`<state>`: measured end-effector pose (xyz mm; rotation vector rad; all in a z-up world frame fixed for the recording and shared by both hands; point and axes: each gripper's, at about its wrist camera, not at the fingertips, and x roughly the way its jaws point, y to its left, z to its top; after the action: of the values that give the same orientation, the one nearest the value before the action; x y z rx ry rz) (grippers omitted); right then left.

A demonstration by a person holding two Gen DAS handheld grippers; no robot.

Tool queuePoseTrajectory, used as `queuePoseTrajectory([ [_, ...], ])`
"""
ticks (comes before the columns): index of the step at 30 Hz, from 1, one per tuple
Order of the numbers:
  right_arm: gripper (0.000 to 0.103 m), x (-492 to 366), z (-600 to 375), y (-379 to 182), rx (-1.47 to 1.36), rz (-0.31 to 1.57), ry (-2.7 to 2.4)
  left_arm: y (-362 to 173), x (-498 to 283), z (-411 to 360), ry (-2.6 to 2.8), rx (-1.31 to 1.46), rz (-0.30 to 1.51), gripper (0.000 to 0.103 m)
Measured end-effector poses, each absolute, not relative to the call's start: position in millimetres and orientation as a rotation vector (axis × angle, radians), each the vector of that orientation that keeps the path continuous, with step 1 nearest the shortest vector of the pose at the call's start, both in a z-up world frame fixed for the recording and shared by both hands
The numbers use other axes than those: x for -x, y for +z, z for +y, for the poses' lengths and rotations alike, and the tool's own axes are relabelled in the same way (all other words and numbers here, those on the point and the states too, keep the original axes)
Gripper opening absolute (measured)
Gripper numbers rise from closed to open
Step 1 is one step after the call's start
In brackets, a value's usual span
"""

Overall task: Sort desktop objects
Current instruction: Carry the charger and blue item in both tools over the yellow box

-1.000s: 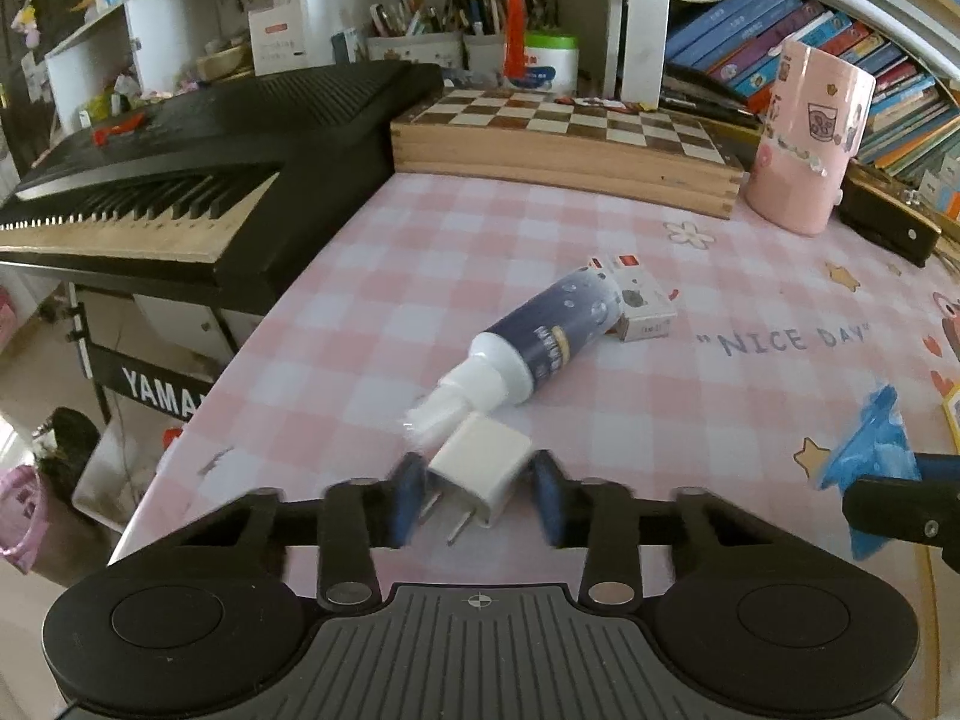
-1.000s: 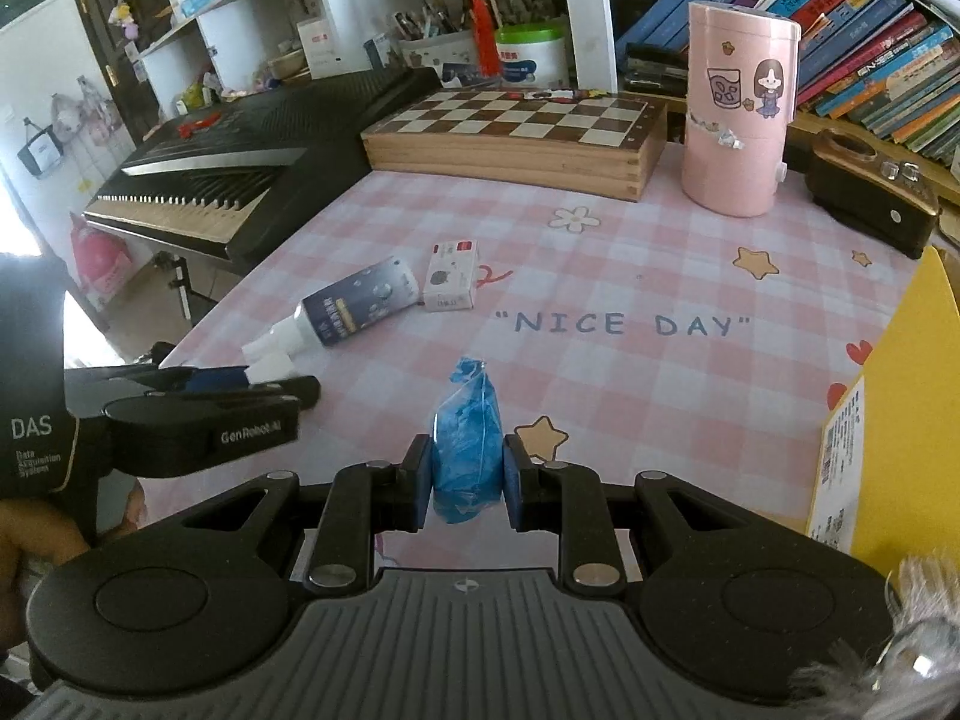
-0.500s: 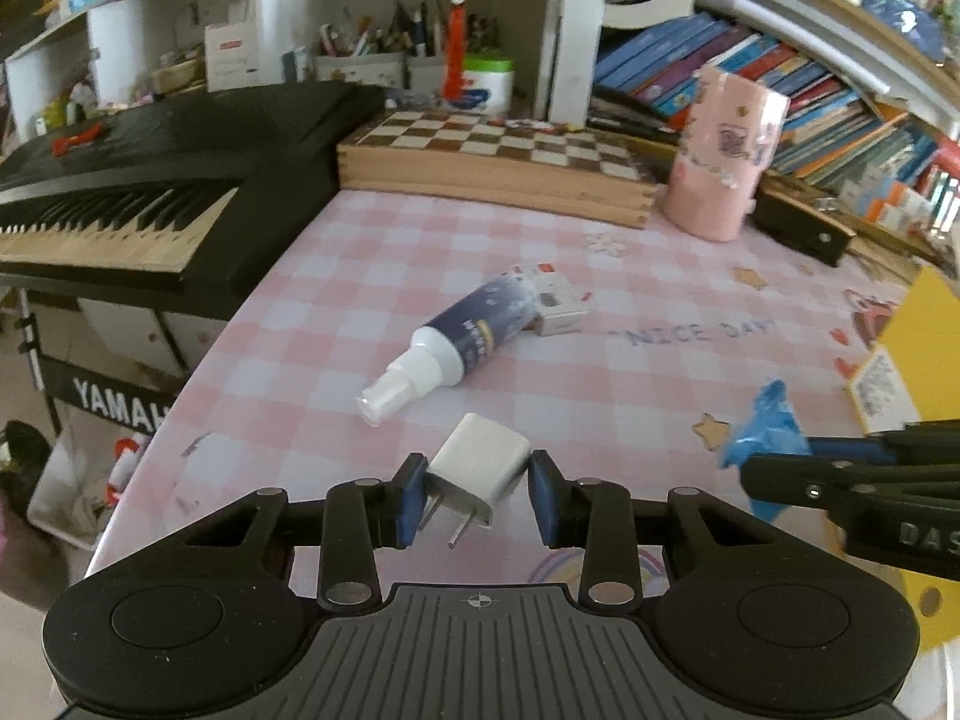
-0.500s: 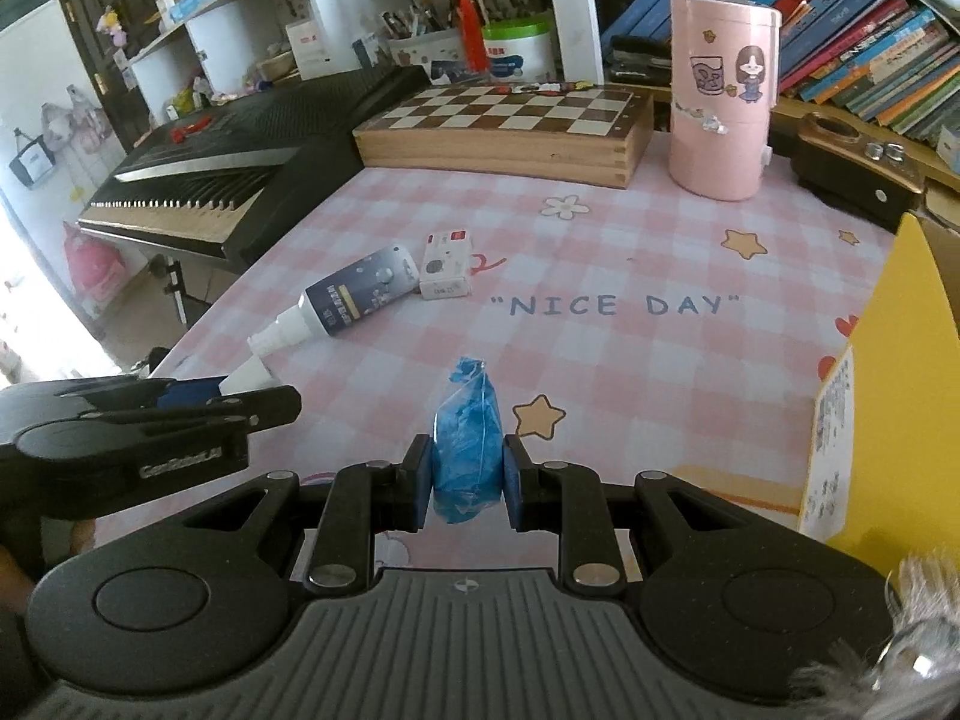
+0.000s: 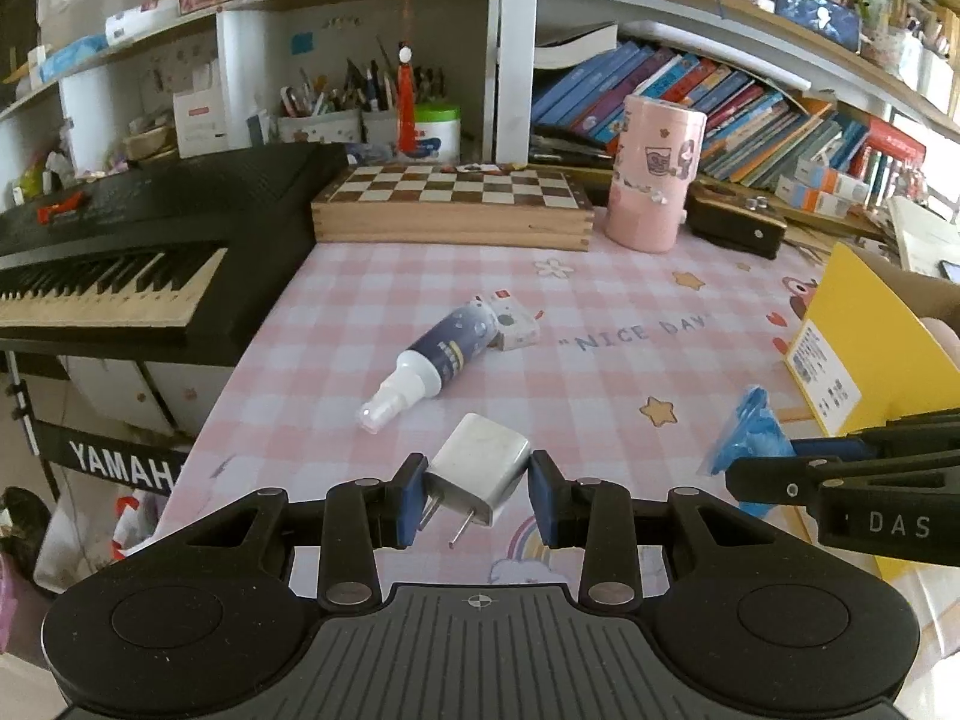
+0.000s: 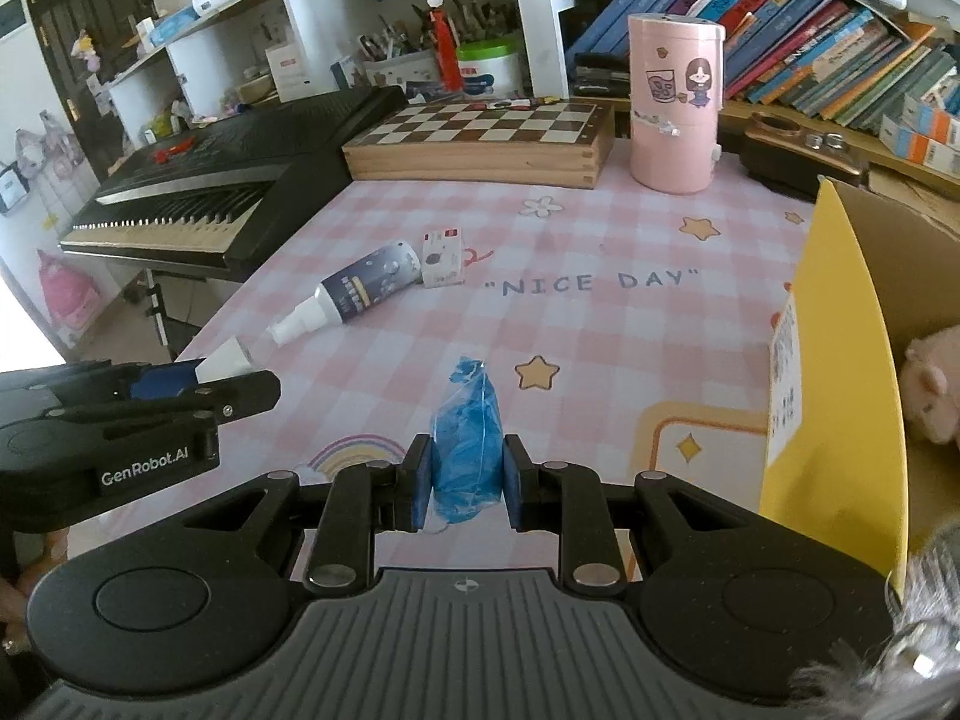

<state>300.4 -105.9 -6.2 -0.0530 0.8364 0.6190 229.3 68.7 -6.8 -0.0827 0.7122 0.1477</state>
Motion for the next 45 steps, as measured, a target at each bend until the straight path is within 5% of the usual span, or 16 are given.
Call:
queuePoseTrajectory([
  [45,0.022,-92.3,-99.8,-14.4,-0.060,0.864,0.379,0.4,-69.8,64.1,-0.263,-0.027,0.732,0.034],
])
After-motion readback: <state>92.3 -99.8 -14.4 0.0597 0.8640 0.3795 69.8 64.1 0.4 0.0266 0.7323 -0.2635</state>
